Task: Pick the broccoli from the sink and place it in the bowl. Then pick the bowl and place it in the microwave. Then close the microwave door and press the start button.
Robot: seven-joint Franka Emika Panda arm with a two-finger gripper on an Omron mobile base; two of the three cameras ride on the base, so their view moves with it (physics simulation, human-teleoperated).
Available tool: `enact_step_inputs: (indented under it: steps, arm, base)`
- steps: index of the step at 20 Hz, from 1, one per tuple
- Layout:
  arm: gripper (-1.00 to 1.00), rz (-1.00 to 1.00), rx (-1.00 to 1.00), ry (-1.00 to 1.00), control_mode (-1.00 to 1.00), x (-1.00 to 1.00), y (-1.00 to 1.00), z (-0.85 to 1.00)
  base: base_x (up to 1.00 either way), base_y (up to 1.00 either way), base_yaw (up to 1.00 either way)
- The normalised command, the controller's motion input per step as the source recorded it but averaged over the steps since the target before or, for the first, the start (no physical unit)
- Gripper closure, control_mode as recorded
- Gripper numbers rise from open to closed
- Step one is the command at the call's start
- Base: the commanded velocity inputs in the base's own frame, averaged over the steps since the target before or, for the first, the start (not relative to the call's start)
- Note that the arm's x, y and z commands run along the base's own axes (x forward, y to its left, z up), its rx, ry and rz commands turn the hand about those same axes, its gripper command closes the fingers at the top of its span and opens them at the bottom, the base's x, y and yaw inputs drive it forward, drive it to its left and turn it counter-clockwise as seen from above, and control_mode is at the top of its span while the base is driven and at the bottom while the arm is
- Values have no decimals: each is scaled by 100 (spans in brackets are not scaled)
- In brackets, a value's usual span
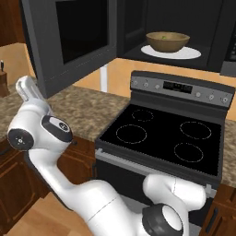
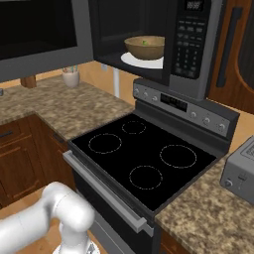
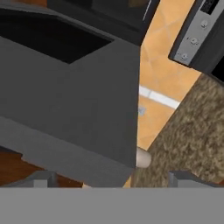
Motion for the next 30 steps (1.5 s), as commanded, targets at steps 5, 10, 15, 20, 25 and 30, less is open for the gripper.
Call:
enact_step_inputs:
  steps: [5, 10, 15, 20, 25, 30]
  arm:
    - [-100, -4, 6, -8, -100, -6, 67, -26]
    - [-100, -8, 5, -4, -100, 68, 20, -24]
    - [-100, -4, 3, 0, -100, 69, 58, -59]
    - [-100, -1, 6, -13, -100, 15, -22, -2]
    - [-100, -2, 20, -24, -100, -2, -97, 6]
    - [-100, -2, 21, -30, -100, -11, -99, 1]
  base:
    - [0, 0, 0]
    - [0, 0, 0]
    - [0, 0, 0]
    - [0, 0, 0]
    - [0, 0, 0]
    - [0, 0, 0]
